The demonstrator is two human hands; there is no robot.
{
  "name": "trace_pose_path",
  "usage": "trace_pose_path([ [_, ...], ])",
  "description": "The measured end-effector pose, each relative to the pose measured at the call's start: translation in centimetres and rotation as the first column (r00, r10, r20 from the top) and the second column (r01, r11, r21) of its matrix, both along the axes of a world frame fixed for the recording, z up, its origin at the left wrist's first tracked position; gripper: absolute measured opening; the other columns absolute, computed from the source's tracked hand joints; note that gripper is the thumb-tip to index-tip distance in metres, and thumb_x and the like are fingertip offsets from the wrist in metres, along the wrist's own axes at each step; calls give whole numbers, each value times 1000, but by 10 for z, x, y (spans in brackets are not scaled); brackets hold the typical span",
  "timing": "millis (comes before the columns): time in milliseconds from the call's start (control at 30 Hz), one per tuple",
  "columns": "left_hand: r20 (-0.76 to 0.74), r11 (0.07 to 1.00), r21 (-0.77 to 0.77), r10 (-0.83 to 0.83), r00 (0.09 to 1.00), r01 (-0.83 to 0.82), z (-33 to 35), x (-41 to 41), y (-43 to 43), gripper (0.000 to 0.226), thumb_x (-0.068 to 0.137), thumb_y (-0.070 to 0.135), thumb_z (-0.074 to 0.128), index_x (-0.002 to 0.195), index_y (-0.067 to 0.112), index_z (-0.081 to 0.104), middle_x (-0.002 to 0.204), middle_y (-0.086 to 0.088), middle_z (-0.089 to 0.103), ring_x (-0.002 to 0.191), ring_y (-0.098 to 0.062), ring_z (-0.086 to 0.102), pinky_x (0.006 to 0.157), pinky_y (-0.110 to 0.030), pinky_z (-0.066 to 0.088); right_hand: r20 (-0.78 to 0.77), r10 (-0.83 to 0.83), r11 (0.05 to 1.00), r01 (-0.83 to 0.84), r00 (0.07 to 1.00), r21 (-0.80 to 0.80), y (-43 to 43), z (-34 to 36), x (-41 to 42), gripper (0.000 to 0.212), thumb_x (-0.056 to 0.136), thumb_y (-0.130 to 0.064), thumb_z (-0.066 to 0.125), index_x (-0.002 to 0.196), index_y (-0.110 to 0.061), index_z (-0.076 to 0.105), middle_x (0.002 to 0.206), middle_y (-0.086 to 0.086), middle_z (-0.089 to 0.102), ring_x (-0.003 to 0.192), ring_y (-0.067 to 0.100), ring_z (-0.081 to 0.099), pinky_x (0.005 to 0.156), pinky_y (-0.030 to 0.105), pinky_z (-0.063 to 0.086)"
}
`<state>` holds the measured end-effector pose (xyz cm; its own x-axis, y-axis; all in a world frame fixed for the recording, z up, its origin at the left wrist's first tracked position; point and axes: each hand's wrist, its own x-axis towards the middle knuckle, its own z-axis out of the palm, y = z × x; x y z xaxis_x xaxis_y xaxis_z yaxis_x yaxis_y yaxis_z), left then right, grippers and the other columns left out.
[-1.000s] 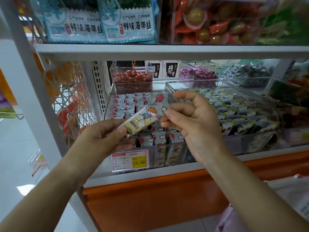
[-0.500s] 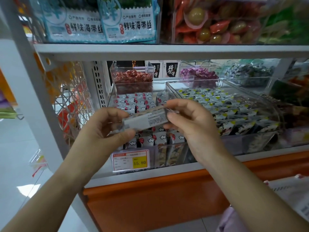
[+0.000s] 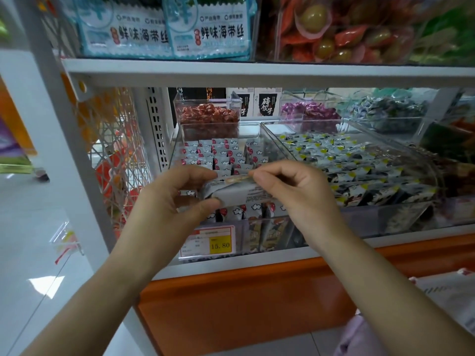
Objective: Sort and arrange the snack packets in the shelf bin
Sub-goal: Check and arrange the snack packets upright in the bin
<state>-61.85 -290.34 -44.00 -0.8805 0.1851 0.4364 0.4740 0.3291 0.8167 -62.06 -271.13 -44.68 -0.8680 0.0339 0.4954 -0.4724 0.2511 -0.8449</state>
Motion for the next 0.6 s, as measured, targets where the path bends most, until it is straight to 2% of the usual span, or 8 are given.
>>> trace_pose_path([
  [133,33,999,34,-33,999,32,-1,0,1,22,71,32,65,91,41,64,84,14,70,73,1,67,59,-5,47,-19,-73,997,74,997,31,0,-2,-3,8,86,-21,63,81,-21,69,72,-12,66,71,-4,60,67,9,45],
  [200,26,999,7,-38,999,38,-1,-2,-1,22,80,21,64,92,39,66,83,17,70,73,0,66,59,-4,46,-12,-85,996,86,996,31,0,-2,-3,9,86,-21,63,79,-19,69,73,-6,66,70,0,60,67,12,47],
  [300,-5,998,-64,-15,1000,15,-1,-3,-2,26,85,17,60,90,43,65,78,19,70,74,-1,65,60,-5,47,-5,-80,996,81,997,46,0,-2,-2,14,86,-22,63,75,-16,69,68,4,65,64,6,58,64,18,46],
  [367,-63,993,-119,22,998,-29,-2,-2,-1,27,87,18,58,87,45,63,73,19,69,72,2,63,58,-4,46,2,-69,996,69,998,55,-1,-2,-2,15,87,-21,62,73,-17,68,62,-2,62,60,2,56,61,16,45],
  [500,-178,976,-171,101,979,-132,-4,-2,1,25,88,22,54,79,45,59,70,13,67,69,-2,62,59,-17,49,26,-11,1000,10,1000,14,-2,0,-2,17,87,-15,62,71,-18,67,58,-14,63,55,-4,58,53,9,45],
  [600,-196,972,-163,135,971,-168,-5,-3,1,24,89,22,54,75,41,57,69,7,67,66,-7,62,61,-25,49,71,47,998,-44,996,-44,-2,0,0,15,87,-12,61,74,-9,68,62,-5,64,53,4,62,47,15,47],
])
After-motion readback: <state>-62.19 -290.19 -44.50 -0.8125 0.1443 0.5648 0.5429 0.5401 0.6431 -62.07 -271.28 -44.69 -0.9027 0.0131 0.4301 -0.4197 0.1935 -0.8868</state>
